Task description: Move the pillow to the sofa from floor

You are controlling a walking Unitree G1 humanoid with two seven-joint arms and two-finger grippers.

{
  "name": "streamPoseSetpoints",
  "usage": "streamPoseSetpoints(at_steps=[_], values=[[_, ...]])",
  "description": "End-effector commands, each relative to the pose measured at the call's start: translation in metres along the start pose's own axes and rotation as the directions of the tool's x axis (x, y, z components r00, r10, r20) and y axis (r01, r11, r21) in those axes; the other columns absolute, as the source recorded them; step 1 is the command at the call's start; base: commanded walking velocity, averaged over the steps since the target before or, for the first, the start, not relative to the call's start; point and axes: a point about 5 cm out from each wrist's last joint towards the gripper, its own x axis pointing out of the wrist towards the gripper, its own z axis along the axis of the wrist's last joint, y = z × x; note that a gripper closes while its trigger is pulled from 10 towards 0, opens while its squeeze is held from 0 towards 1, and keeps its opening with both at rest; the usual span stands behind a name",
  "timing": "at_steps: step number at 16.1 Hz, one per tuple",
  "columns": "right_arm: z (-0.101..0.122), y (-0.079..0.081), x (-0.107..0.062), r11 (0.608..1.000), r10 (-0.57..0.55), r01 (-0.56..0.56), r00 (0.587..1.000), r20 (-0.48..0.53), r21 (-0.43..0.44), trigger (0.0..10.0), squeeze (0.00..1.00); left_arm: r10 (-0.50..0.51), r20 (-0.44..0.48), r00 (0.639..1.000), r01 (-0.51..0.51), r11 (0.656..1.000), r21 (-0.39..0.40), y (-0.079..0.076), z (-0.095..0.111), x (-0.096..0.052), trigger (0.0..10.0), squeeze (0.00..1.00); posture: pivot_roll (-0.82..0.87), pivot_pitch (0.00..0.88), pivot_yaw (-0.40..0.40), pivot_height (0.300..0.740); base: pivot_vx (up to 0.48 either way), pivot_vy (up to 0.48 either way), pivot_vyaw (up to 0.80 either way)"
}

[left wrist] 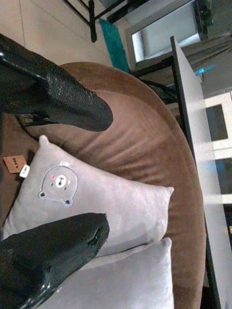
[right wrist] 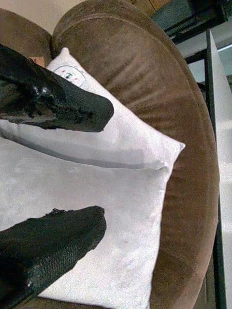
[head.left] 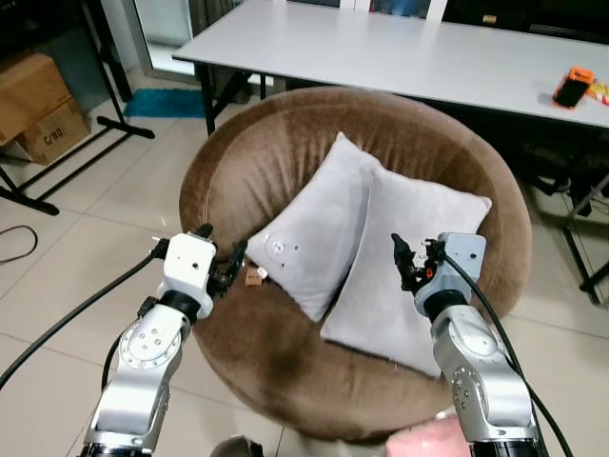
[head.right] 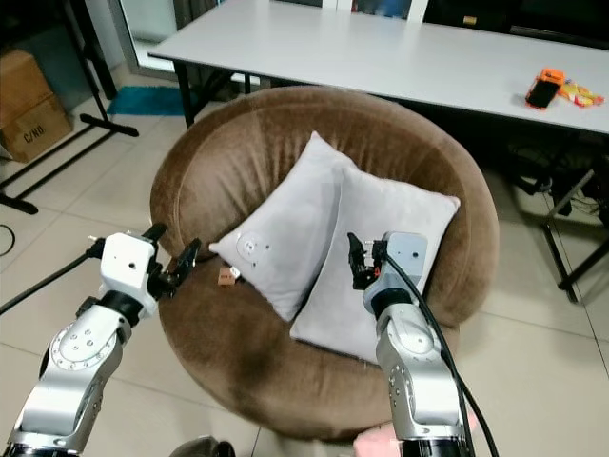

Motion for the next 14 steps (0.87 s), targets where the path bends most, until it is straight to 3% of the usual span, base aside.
streamPoseSetpoints(at_steps=[1,10,14], values=[[0.0039,-0.0003,-0.0001,1.0,-0.007,0.007,1.0,0.012,0.017,10.0,0.0,0.001,-0.001,1.0,-0.001,1.0,0.023,0.0012,0.0015,0.0003,10.0,0.0,-0.02,0.0,-0.013,0.74,0.0,0.0,0.0],[0.0056,-0.0003,0.0022,1.0,-0.002,0.002,1.0,0.015,0.024,10.0,0.0,0.016,0.009,1.0,-0.016,0.999,0.035,0.0023,0.0029,0.0031,10.0,0.0,-0.02,0.002,-0.016,0.74,0.0,0.0,0.0],[0.0063,0.0011,0.0027,1.0,0.009,-0.009,1.0,0.016,0.02,10.0,0.0,0.021,0.008,1.0,-0.021,0.999,0.038,0.0025,0.0024,0.0034,10.0,0.0,-0.03,0.001,-0.019,0.74,0.0,-0.266,0.0]])
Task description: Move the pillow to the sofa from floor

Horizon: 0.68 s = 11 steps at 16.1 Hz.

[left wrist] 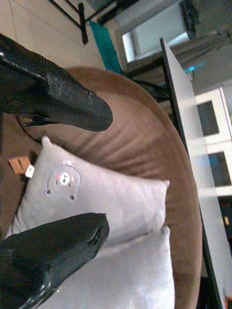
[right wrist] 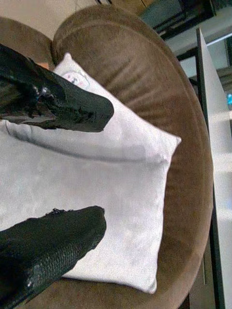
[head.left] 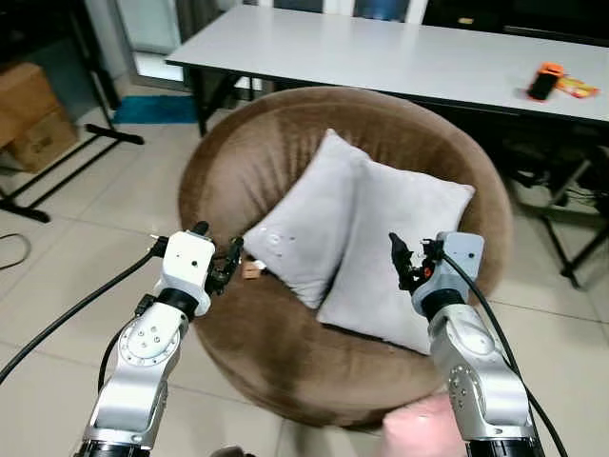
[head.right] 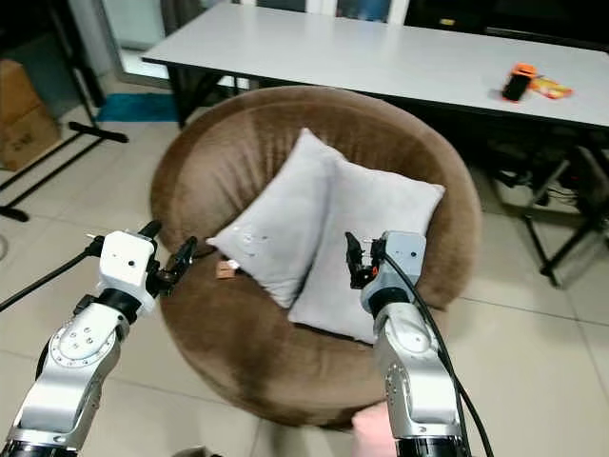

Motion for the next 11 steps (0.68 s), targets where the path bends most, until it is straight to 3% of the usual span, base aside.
streamPoseSetpoints(at_steps=[1,6,11], values=[[0.0052,-0.0025,0.0014,1.0,-0.001,0.0,1.0,0.013,0.001,10.0,0.0,-0.003,0.011,1.0,0.003,1.0,0.009,-0.0012,0.0025,0.0022,10.0,0.0,-0.03,0.001,-0.019,0.74,0.0,-0.266,0.0],[0.0046,-0.0026,0.0018,0.999,0.027,-0.027,1.0,0.001,-0.029,10.0,0.0,-0.005,0.011,1.0,0.005,1.0,0.012,-0.0014,0.0025,0.0034,10.0,0.0,-0.03,0.0,-0.018,0.74,0.0,-0.265,0.0],[0.0017,-0.0002,0.0002,0.999,0.043,-0.043,0.999,-0.011,-0.023,10.0,0.0,-0.008,0.012,1.0,0.007,1.0,0.013,-0.0017,0.0027,0.0038,10.0,0.0,-0.02,0.0,-0.017,0.74,0.0,-0.268,0.43]])
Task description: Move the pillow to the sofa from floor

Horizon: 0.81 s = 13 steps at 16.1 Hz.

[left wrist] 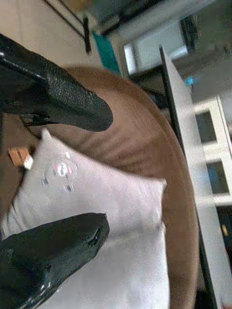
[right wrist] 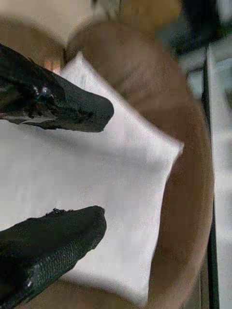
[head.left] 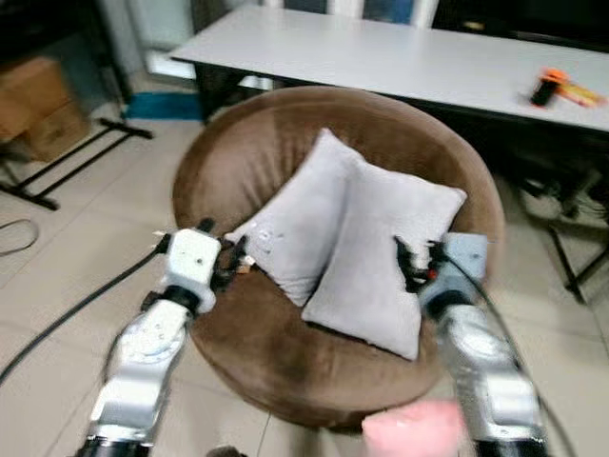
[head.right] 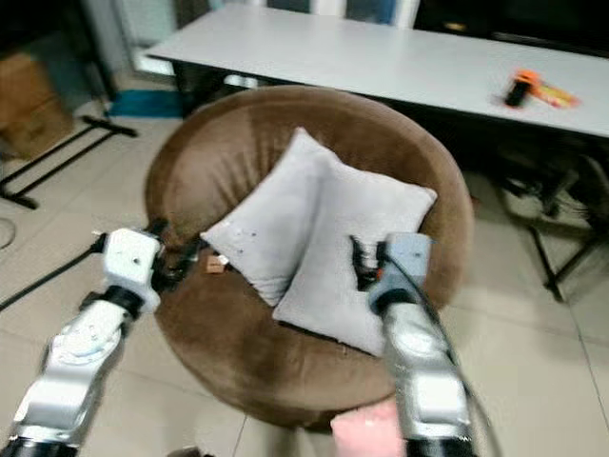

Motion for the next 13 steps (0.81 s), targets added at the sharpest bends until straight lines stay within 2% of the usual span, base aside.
streamPoseSetpoints(at_steps=[1,3,4,8,13], values=[[0.002,-0.011,-0.002,0.999,-0.034,0.034,0.999,-0.005,0.003,10.0,0.0,-0.011,0.005,1.0,0.011,1.0,0.001,-0.004,0.001,0.002,10.0,0.0,-0.03,0.0,-0.016,0.74,0.0,-0.266,0.0],[0.001,-0.01,-0.003,1.0,-0.015,0.015,1.0,-0.014,0.007,10.0,0.0,-0.012,0.005,1.0,0.012,1.0,0.002,-0.005,0.001,0.002,10.0,0.0,-0.03,0.0,-0.015,0.74,0.0,-0.264,0.0],[0.0,-0.009,-0.003,1.0,-0.004,0.004,1.0,-0.014,0.025,10.0,0.0,-0.013,0.005,1.0,0.013,1.0,0.002,-0.005,0.002,0.002,10.0,0.0,-0.03,0.0,-0.014,0.74,0.0,-0.266,-0.67],[-0.002,-0.005,-0.007,1.0,0.028,-0.028,0.999,-0.029,0.001,10.0,0.0,-0.017,0.005,1.0,0.017,1.0,-0.001,-0.006,0.001,0.002,10.0,0.0,-0.03,0.0,-0.013,0.74,0.0,-0.268,-0.77],[-0.009,0.002,-0.01,0.994,0.103,-0.105,0.991,-0.081,-0.016,10.0,0.0,-0.019,0.006,1.0,0.019,1.0,-0.004,-0.007,0.0,0.001,10.0,0.0,-0.03,0.0,-0.021,0.74,0.0,-0.212,0.0]])
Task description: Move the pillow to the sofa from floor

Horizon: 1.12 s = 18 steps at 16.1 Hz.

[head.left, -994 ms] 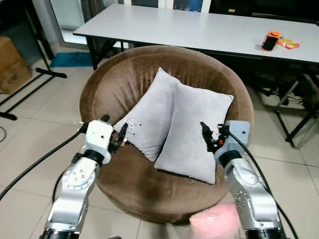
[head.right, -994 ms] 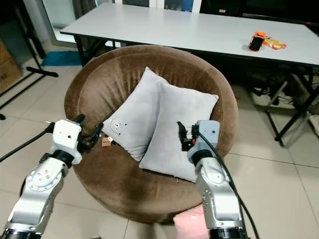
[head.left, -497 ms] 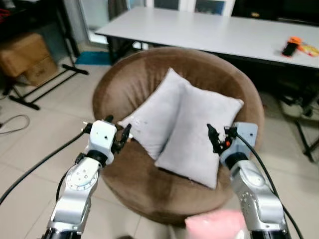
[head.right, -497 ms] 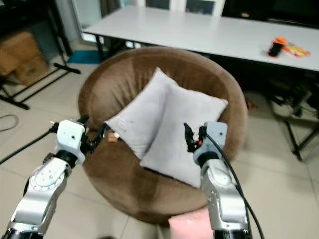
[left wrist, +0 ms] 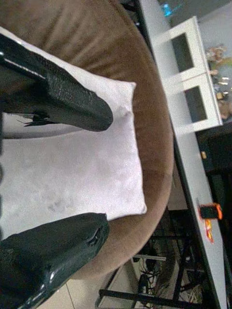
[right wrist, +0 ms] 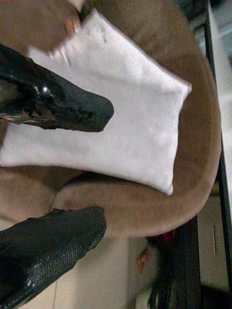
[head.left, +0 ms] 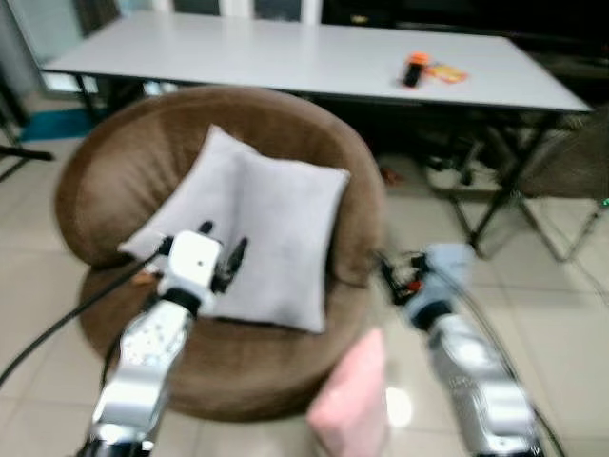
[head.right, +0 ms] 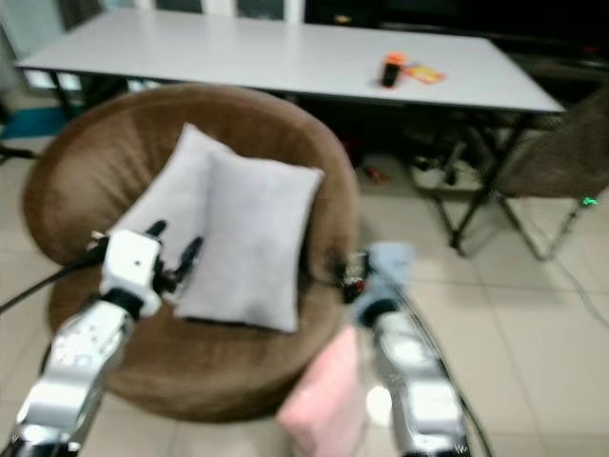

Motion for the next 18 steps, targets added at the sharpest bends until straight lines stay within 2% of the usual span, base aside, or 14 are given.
streamPoseSetpoints(at_steps=[1,8,10,16,18], values=[[0.004,-0.006,-0.001,1.0,-0.012,0.012,1.0,0.005,-0.014,10.0,0.0,0.003,0.0,1.0,-0.003,1.0,-0.007,-0.002,0.0,0.0,10.0,0.0,-0.03,0.0,-0.022,0.74,0.0,0.0,0.0],[-0.002,-0.006,-0.005,0.999,0.022,-0.024,0.999,-0.041,-0.035,10.0,0.0,0.012,0.004,1.0,-0.012,1.0,-0.021,-0.001,-0.002,-0.001,10.0,0.0,-0.04,0.0,-0.022,0.74,0.0,0.0,0.0],[0.0,-0.01,-0.004,0.999,-0.013,0.011,0.999,-0.036,-0.043,10.0,0.0,0.011,0.009,1.0,-0.011,1.0,0.0,-0.001,-0.001,0.0,10.0,0.0,-0.04,0.0,-0.022,0.74,0.0,0.0,0.0],[0.007,-0.018,-0.001,0.996,-0.078,0.078,0.997,0.014,-0.052,10.0,0.0,0.021,0.006,1.0,-0.021,1.0,0.009,0.0,-0.002,-0.002,10.0,0.0,-0.04,0.0,-0.029,0.74,0.0,-0.456,0.0],[0.007,-0.013,0.001,0.993,-0.042,0.043,0.999,0.005,-0.108,10.0,0.0,0.035,0.006,0.999,-0.035,0.999,0.014,0.002,-0.002,-0.002,10.0,0.0,-0.03,0.0,-0.029,0.74,0.0,-0.48,0.4]])
